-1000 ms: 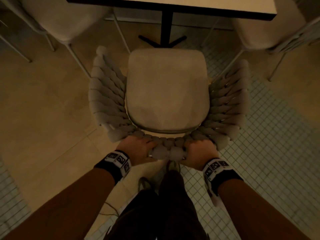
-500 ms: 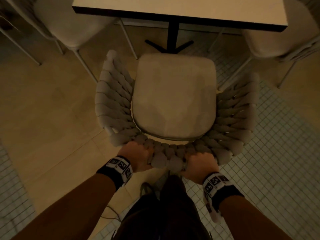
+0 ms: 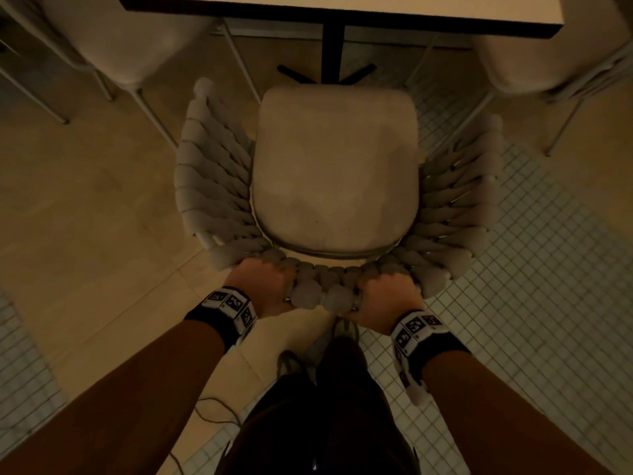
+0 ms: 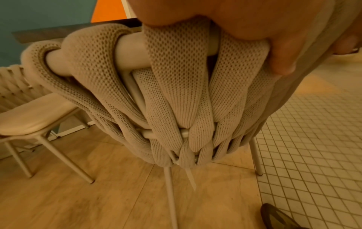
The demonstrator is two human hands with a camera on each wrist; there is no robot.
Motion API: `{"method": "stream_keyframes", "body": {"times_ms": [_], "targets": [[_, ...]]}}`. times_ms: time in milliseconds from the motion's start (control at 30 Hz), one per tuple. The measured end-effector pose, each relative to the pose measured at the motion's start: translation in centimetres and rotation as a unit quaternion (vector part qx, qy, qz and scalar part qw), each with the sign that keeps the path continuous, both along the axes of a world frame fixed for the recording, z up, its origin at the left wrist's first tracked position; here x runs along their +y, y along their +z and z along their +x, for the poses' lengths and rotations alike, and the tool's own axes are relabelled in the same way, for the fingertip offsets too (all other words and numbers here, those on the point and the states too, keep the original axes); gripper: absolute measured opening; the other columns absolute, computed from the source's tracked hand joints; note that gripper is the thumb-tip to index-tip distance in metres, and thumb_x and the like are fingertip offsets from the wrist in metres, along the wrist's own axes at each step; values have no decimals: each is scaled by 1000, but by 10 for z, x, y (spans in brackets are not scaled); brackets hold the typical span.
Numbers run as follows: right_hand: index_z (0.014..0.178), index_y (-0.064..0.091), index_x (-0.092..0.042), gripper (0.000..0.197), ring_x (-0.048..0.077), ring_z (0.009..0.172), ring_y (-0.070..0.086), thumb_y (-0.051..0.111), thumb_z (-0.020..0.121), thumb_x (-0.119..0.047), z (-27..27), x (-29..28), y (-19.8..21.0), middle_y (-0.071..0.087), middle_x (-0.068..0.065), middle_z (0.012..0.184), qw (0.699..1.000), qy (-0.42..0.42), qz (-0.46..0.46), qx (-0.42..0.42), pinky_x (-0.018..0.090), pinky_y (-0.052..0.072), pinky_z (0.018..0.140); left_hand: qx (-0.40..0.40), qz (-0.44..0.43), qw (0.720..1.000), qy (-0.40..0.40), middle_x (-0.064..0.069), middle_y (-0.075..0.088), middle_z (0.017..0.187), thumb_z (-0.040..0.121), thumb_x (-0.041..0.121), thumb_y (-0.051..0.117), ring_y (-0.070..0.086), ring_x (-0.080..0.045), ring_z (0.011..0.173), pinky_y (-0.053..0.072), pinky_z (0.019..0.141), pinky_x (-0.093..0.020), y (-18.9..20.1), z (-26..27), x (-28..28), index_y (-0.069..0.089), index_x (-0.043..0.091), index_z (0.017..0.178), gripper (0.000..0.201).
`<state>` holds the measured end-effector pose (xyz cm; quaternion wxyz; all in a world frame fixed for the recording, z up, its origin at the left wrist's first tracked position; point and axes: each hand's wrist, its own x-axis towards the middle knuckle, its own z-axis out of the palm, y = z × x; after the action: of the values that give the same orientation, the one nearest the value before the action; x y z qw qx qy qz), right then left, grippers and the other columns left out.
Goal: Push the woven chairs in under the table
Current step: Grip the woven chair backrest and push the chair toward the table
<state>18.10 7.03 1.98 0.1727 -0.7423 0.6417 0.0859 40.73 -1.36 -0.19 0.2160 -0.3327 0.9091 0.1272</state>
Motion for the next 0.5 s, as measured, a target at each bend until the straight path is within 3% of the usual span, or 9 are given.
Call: {"method": "stream_keyframes", "body": {"times_ms": [100, 200, 300, 400, 500], "targets": [[75, 65, -21, 64, 23, 63, 60, 38, 73, -79, -6, -3, -5, 67, 1, 72, 1000, 2, 16, 18, 32, 53, 61, 1, -18, 1000, -3, -1, 72, 103, 69, 76, 23, 68, -26, 86, 57, 68, -36, 6, -2, -3, 62, 23, 116, 81], [79, 64, -19, 58, 25, 63, 61, 47, 74, -75, -5, -2, -4, 68, 2, 72, 1000, 6, 4, 5, 32, 51, 59, -1, -17, 1000, 2, 0, 68, 111, 69, 80, 26, 65, -25, 95, 56, 77, -38, -1, -1, -2, 53, 27, 125, 83], [89, 63, -21, 57, 24, 70, 62, 49, 72, -74, -5, -1, -5, 69, 1, 81, 1000, -8, 13, 23, 32, 52, 62, 13, -8, 1000, 22, 2, 67, 111, 70, 82, 31, 63, -24, 99, 53, 83, -39, -9, 2, -1, 53, 30, 122, 77], [104, 61, -21, 60, 24, 90, 63, 55, 71, -71, -3, 5, -7, 69, 1, 100, 999, -33, 3, 0, 36, 48, 81, 50, -30, 996, 61, 2, 65, 120, 72, 74, 42, 58, -24, 110, 43, 97, -41, -4, 4, 12, 53, 28, 125, 71], [123, 53, -17, 68, 28, 116, 54, 60, 73, -63, -6, 26, -6, 61, 6, 125, 997, -49, -29, -48, 46, 30, 105, 117, -47, 987, 99, -6, 53, 140, 74, 58, 62, 47, -29, 129, 29, 112, -49, 8, 14, 35, 45, 19, 137, 76]]}}
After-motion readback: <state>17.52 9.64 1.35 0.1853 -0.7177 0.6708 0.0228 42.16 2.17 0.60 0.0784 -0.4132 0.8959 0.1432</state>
